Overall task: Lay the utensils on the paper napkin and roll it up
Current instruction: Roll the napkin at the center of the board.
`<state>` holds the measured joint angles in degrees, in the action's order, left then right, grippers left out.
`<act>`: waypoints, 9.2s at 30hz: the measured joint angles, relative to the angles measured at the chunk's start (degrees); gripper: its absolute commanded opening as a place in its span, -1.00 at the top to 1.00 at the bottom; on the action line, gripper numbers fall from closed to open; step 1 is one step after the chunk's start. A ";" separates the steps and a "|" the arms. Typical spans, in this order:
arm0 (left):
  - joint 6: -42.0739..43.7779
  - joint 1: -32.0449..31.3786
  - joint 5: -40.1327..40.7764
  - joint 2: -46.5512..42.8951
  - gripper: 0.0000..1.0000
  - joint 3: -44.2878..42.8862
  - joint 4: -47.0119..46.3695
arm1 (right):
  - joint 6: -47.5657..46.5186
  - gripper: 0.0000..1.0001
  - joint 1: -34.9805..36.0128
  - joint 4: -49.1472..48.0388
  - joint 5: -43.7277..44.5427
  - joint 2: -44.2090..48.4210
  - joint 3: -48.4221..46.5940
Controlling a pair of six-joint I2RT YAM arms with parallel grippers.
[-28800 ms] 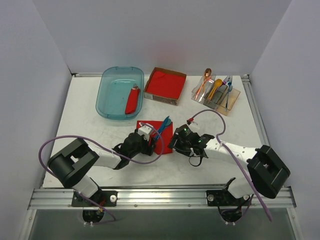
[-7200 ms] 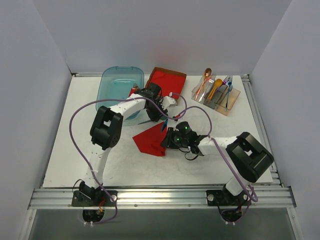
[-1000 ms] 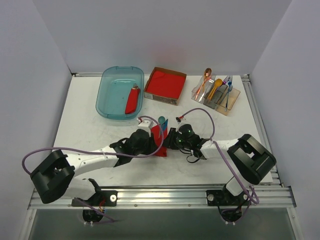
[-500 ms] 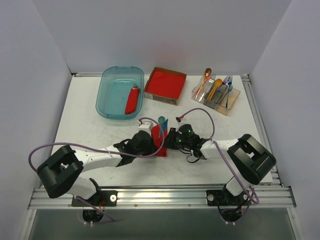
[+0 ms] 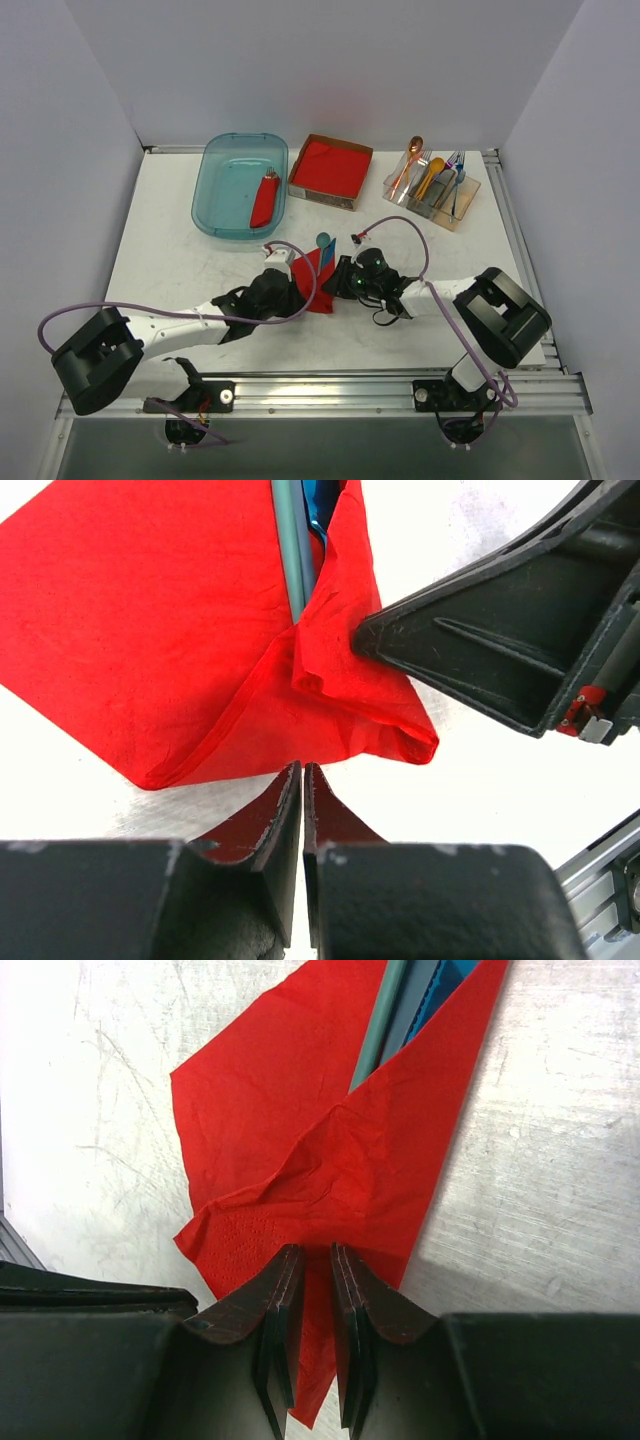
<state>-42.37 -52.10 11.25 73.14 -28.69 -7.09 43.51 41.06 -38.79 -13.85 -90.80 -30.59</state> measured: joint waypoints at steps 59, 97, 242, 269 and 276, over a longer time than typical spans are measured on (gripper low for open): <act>0.87 0.00 2.45 14.19 0.74 -6.67 -3.10 | 3.30 0.63 1.81 -7.21 0.90 -3.04 0.20; 1.49 1.42 6.03 7.34 0.95 -9.70 6.08 | 4.79 0.65 4.90 -9.99 2.16 -7.39 -1.14; 5.16 4.52 11.54 21.51 0.61 -16.17 5.33 | -2.89 0.66 -3.56 4.55 3.45 -3.54 -6.67; 5.16 4.42 12.41 21.55 0.61 -16.20 5.62 | -1.01 0.67 -0.13 -2.71 1.51 -8.68 -6.67; 5.14 4.42 12.55 21.55 0.61 -16.20 5.66 | -0.79 0.67 -0.02 -4.07 1.42 -9.57 -6.71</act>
<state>-37.23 -47.68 23.79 94.70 -44.88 -1.43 42.72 41.04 -42.85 -12.43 -100.38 -37.30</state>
